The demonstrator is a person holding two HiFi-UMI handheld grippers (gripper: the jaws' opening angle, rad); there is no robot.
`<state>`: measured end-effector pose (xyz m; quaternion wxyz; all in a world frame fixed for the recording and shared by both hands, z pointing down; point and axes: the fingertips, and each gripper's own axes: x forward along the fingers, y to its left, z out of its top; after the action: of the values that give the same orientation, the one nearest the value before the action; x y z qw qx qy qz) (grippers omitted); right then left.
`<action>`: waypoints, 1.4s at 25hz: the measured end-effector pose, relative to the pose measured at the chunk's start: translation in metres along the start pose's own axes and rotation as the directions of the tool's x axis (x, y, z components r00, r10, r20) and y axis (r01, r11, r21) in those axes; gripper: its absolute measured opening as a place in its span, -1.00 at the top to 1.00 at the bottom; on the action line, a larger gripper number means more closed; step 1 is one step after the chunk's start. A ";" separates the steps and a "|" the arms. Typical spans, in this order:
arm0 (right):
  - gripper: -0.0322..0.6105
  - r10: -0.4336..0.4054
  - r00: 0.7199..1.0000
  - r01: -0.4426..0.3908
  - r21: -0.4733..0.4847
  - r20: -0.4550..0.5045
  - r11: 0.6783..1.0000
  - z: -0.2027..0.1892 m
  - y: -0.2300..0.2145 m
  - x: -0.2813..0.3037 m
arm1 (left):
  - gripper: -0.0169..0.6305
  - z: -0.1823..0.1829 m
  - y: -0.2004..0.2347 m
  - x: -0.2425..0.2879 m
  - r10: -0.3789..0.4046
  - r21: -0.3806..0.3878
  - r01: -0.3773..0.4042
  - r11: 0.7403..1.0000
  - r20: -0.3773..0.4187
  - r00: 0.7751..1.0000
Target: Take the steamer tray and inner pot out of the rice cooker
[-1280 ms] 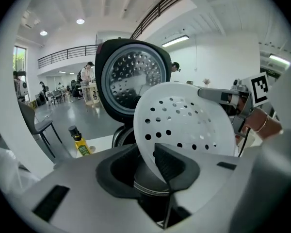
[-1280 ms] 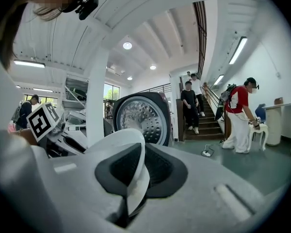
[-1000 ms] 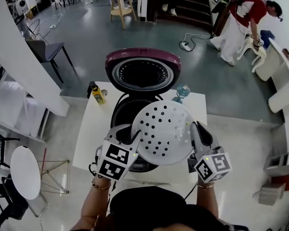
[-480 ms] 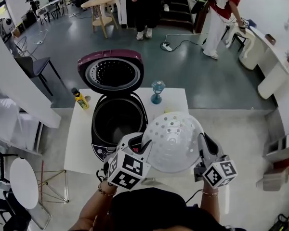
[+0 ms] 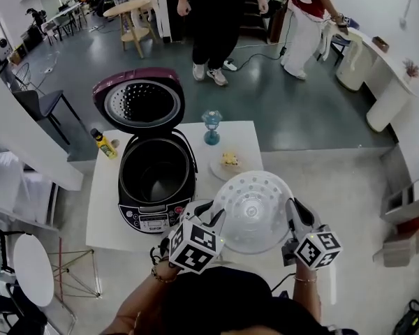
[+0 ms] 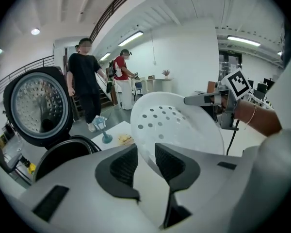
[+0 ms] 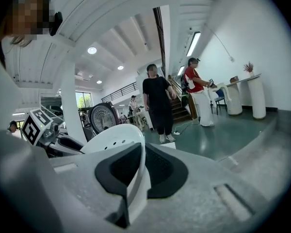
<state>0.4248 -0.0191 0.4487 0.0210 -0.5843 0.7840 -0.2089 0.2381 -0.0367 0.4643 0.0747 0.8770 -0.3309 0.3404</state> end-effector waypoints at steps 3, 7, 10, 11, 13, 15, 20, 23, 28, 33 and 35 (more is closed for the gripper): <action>0.80 -0.010 0.999 0.010 0.008 -0.041 1.000 -0.018 -0.011 0.005 | 0.60 -0.016 -0.004 0.019 -0.016 -0.034 0.015 0.999 -0.031 0.999; 0.80 -0.003 0.994 0.004 0.008 -0.105 1.000 -0.049 -0.028 0.020 | 0.60 -0.040 -0.007 0.044 -0.044 -0.087 0.037 0.996 -0.082 0.996; 0.80 -0.008 0.989 0.014 0.044 -0.150 0.999 -0.077 -0.043 0.032 | 0.61 -0.059 -0.008 0.064 -0.067 -0.146 0.049 0.988 -0.115 0.991; 0.80 -0.011 0.986 0.020 0.054 -0.167 0.998 -0.086 -0.048 0.037 | 0.62 -0.066 -0.008 0.072 -0.073 -0.161 0.051 0.986 -0.131 0.989; 0.80 -0.013 0.980 0.025 0.060 -0.199 0.998 -0.104 -0.058 0.045 | 0.62 -0.081 -0.007 0.089 -0.075 -0.176 0.044 0.983 -0.172 0.982; 0.80 -0.008 0.974 0.022 0.060 -0.225 0.998 -0.121 -0.066 0.051 | 0.62 -0.095 -0.007 0.104 -0.072 -0.189 0.033 0.981 -0.202 0.977; 0.80 0.004 0.960 0.020 0.083 -0.281 0.996 -0.156 -0.079 0.062 | 0.63 -0.120 -0.010 0.128 -0.115 -0.237 0.056 0.970 -0.244 0.963; 0.80 0.005 0.952 0.027 0.099 -0.306 0.995 -0.171 -0.089 0.068 | 0.64 -0.130 -0.010 0.143 -0.130 -0.256 0.065 0.965 -0.248 0.960; 0.80 -0.008 0.944 0.046 0.107 -0.331 0.993 -0.186 -0.098 0.076 | 0.64 -0.143 -0.010 0.158 -0.145 -0.272 0.068 0.960 -0.275 0.951; 0.80 -0.014 0.938 0.052 0.100 -0.347 0.994 -0.192 -0.104 0.078 | 0.64 -0.148 -0.010 0.167 -0.149 -0.274 0.068 0.959 -0.288 0.946; 0.80 -0.014 0.938 0.050 0.097 -0.347 0.994 -0.195 -0.106 0.081 | 0.64 -0.148 -0.009 0.171 -0.141 -0.269 0.061 0.961 -0.290 0.947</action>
<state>0.4419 -0.0594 0.6806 -0.0899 -0.5492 0.7538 -0.3494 0.2560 -0.0676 0.6878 0.2553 0.8123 -0.3108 0.4224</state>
